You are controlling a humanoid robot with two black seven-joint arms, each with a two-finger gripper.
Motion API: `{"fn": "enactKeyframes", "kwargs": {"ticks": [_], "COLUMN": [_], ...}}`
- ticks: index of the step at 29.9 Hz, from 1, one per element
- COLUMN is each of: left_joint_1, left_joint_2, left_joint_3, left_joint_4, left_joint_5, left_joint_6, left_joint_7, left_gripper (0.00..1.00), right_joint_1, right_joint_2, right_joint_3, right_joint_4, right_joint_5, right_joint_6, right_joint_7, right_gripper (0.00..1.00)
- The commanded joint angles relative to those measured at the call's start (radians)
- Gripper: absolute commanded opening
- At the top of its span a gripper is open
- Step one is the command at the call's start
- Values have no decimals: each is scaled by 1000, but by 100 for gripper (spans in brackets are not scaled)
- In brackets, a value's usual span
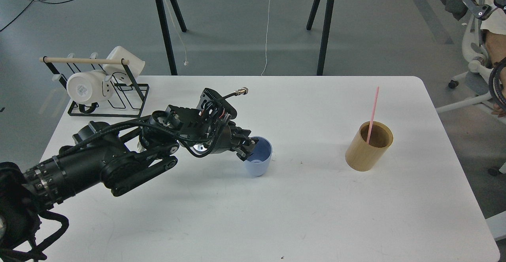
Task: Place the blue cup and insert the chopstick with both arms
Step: 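Open the left gripper and withdraw it back toward the rack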
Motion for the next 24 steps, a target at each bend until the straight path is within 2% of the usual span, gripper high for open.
{"fn": "enactKeyframes", "kwargs": {"ticks": [1, 4, 9, 11, 19, 24], "left_joint_1": [-1, -1, 1, 2, -4, -13], "left_joint_2": [21, 24, 23, 21, 13, 3], "left_joint_3": [-123, -283, -470, -518, -536, -536], "left_joint_4": [-3, 1, 54, 94, 129, 221], "left_joint_5": [-64, -202, -464, -589, -1084, -1486], "left_joint_6": [0, 0, 0, 0, 0, 79], "left_joint_7": [-2, -20, -65, -66, -65, -65], "left_gripper": [60, 79, 94, 99, 99, 99], "right_joint_1": [1, -1, 4, 4, -4, -16], "right_joint_2": [-5, -8, -40, -43, -107, -143], "right_joint_3": [-2, -5, -23, -26, -40, -40], "right_joint_4": [1, -1, 2, 16, 158, 192], "right_joint_5": [0, -3, -67, -113, -411, -575], "right_joint_6": [0, 0, 0, 0, -123, -194], "right_joint_7": [-2, -2, 1, 1, 11, 12], "right_gripper": [99, 99, 99, 99, 99, 99]}}
